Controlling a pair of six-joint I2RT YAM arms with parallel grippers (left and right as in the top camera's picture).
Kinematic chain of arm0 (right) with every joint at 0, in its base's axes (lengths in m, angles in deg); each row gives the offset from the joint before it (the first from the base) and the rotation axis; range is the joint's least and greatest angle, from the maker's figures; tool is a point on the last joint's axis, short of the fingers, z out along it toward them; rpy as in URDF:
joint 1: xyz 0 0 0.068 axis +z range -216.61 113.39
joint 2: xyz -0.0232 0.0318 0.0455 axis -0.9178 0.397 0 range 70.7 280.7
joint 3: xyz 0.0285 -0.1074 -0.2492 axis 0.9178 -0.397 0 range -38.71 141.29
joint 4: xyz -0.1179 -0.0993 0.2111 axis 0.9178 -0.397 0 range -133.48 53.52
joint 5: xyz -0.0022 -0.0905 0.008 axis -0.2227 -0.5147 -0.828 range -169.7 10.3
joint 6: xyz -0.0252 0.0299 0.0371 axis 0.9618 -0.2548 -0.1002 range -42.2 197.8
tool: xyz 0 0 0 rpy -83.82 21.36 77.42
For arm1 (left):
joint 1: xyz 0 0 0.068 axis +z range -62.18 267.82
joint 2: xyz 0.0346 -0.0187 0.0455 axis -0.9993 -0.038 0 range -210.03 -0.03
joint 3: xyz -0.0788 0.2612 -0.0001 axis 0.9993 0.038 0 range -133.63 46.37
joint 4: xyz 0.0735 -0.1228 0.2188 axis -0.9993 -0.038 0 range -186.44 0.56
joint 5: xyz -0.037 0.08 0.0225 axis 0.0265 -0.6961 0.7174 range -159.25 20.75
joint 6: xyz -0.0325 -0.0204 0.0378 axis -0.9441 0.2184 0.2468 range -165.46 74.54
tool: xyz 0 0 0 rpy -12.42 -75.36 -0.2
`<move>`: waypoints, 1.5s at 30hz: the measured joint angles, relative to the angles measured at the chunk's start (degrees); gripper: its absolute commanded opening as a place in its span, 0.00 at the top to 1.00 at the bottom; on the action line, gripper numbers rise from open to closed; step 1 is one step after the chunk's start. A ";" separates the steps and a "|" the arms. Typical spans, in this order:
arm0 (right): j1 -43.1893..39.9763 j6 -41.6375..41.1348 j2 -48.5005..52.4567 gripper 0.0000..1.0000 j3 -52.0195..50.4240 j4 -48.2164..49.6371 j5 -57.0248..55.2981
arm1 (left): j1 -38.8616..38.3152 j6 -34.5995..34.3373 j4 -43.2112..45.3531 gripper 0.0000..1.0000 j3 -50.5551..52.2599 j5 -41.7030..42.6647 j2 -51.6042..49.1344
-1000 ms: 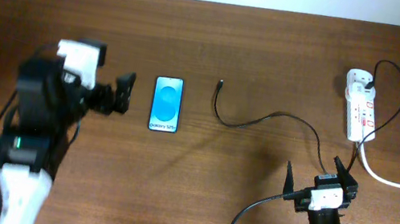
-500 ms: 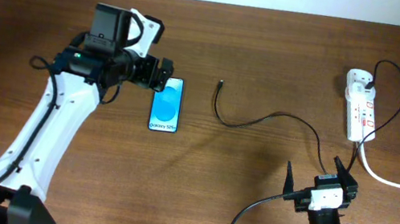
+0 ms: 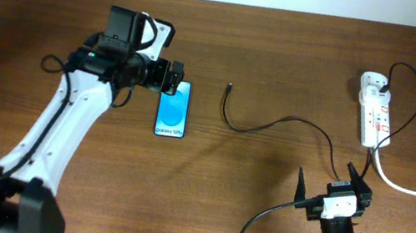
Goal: Plug charger to phone and switch on socket
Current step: 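Move the left gripper over the blue Galaxy phone's top edge, then lower the left gripper and close it on the phone's top edge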
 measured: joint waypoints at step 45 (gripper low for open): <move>0.00 0.00 0.00 0.02 0.00 0.00 0.00 | -5.09 -13.33 -21.86 0.01 -25.35 -10.10 -35.45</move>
